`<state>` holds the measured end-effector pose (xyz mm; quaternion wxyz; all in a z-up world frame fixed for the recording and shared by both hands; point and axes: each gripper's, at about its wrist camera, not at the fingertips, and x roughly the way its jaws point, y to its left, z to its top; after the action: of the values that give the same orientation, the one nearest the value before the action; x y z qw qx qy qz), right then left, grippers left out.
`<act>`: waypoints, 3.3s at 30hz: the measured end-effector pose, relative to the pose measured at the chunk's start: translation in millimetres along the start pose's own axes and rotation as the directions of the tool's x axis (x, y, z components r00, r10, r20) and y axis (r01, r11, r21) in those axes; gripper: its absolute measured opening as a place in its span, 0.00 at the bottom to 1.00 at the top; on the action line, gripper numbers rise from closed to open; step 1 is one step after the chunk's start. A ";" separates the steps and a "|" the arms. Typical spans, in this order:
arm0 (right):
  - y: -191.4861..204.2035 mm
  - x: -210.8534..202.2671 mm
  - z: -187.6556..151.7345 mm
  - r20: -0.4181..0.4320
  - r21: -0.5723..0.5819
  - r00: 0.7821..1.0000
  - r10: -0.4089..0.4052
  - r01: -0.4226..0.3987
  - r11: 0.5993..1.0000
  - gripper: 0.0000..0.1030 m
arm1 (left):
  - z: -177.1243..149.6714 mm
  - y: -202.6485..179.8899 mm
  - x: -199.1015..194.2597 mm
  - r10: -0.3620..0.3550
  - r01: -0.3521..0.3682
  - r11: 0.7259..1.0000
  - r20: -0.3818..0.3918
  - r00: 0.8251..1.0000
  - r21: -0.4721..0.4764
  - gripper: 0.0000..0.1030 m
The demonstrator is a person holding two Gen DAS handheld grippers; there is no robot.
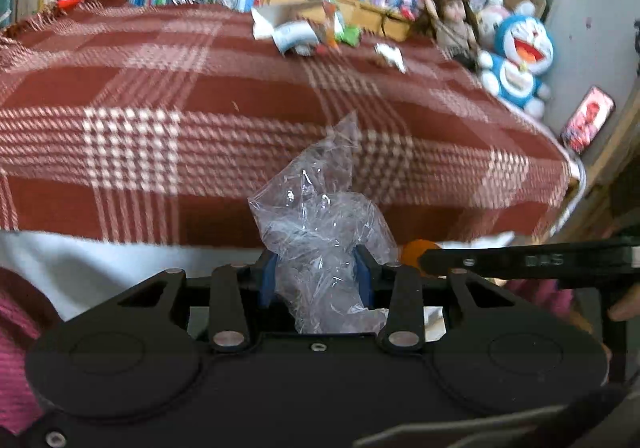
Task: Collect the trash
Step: 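Carry the plastic bag and brown wrapper down into the bin, then open both tools to release the bag and wrapper into the bin, then grasp the white Sanitas paper packet with the left tool while the right tool grasps the brown wrapper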
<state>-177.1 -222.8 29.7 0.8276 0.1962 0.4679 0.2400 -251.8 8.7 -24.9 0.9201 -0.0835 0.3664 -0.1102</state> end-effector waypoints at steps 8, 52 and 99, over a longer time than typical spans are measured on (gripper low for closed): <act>-18.6 28.8 -24.6 -0.088 0.054 0.995 -0.035 0.040 0.998 0.08 | -20.4 -2.9 28.1 0.013 -0.015 1.000 -0.135 0.991 -0.014 0.36; -18.5 46.8 -25.3 -0.126 0.035 0.991 -0.056 0.060 0.998 0.44 | -18.1 1.6 57.8 0.116 -0.118 0.993 -0.224 0.968 0.006 0.80; -40.6 87.6 237.8 0.283 -0.258 0.904 -0.321 0.394 0.882 0.64 | 265.2 40.6 235.9 0.151 -0.133 0.973 0.088 0.985 -0.188 0.93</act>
<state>77.3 -228.5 63.1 0.9270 0.0004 0.3526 0.1279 104.5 4.8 1.2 0.9316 -0.1461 0.3327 -0.0056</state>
